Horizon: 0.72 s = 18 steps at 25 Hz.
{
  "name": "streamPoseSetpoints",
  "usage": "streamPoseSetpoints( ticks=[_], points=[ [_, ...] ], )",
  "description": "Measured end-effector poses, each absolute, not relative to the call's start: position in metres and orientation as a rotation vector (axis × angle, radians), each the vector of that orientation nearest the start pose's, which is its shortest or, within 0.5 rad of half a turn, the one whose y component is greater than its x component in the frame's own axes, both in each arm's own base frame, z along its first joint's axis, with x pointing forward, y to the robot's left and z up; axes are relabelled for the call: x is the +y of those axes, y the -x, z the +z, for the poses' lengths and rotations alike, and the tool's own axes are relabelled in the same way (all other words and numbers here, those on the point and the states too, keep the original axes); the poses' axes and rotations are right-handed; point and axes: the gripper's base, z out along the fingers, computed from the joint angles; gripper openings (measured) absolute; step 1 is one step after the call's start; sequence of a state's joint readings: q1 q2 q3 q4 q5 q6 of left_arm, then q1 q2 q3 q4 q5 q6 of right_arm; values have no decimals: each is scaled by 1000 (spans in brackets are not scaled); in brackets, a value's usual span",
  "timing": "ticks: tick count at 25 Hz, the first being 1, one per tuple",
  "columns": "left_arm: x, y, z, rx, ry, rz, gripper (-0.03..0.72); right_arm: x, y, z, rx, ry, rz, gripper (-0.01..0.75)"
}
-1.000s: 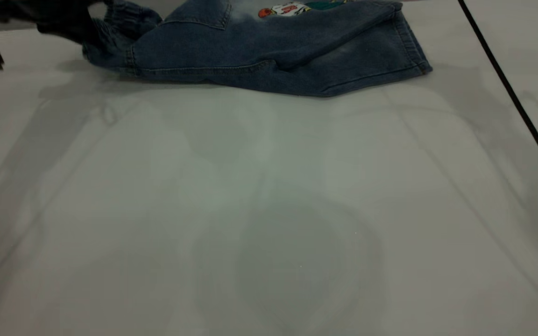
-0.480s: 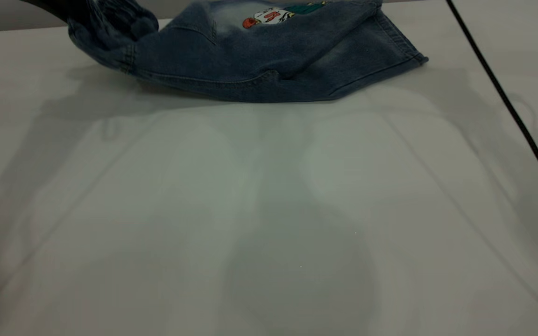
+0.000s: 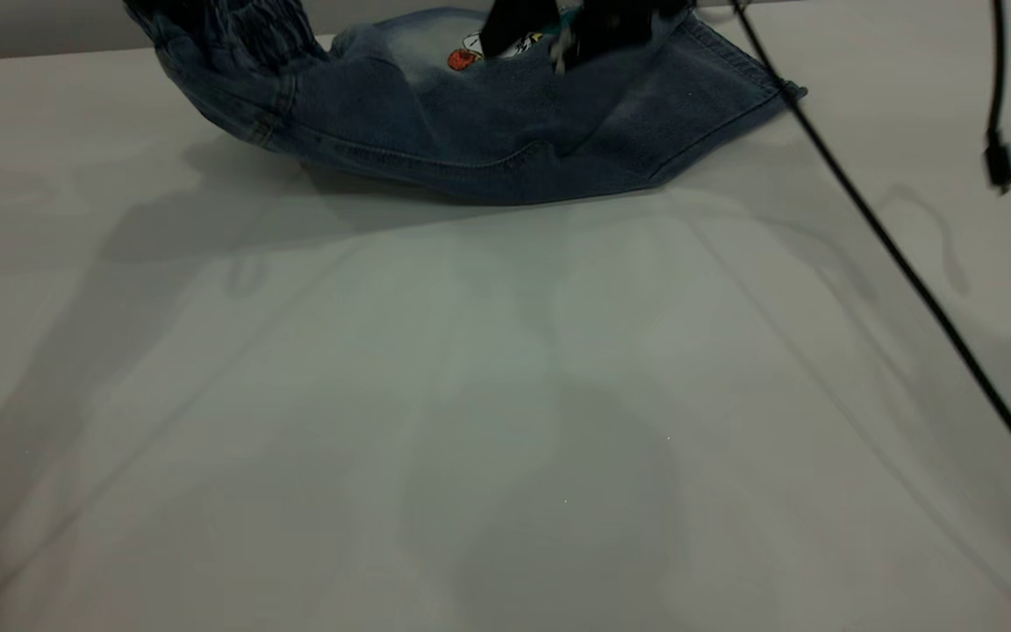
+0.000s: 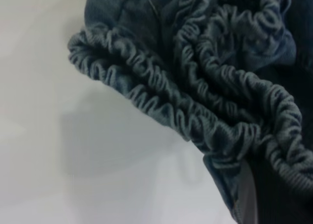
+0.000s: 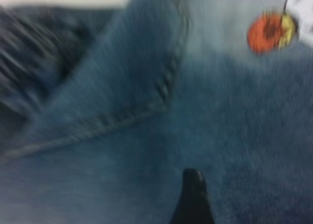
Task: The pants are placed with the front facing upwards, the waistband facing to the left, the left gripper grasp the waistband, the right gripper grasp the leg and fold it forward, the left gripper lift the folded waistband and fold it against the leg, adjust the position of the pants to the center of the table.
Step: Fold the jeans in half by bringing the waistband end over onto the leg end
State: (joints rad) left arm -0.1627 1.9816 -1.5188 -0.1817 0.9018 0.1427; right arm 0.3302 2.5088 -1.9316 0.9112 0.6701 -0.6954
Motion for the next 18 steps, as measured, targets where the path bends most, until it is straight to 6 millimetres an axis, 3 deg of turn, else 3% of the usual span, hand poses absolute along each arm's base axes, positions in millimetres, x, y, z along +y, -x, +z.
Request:
streamPoseSetpoints(
  ticks=[7, 18],
  points=[
    [-79, -403, 224, 2805, -322, -226, 89, 223, -478, 70, 2535, 532, 843, 479],
    [-79, -416, 233, 2642, -314, -201, 89, 264, -449, 69, 2578, 713, 946, 479]
  ],
)
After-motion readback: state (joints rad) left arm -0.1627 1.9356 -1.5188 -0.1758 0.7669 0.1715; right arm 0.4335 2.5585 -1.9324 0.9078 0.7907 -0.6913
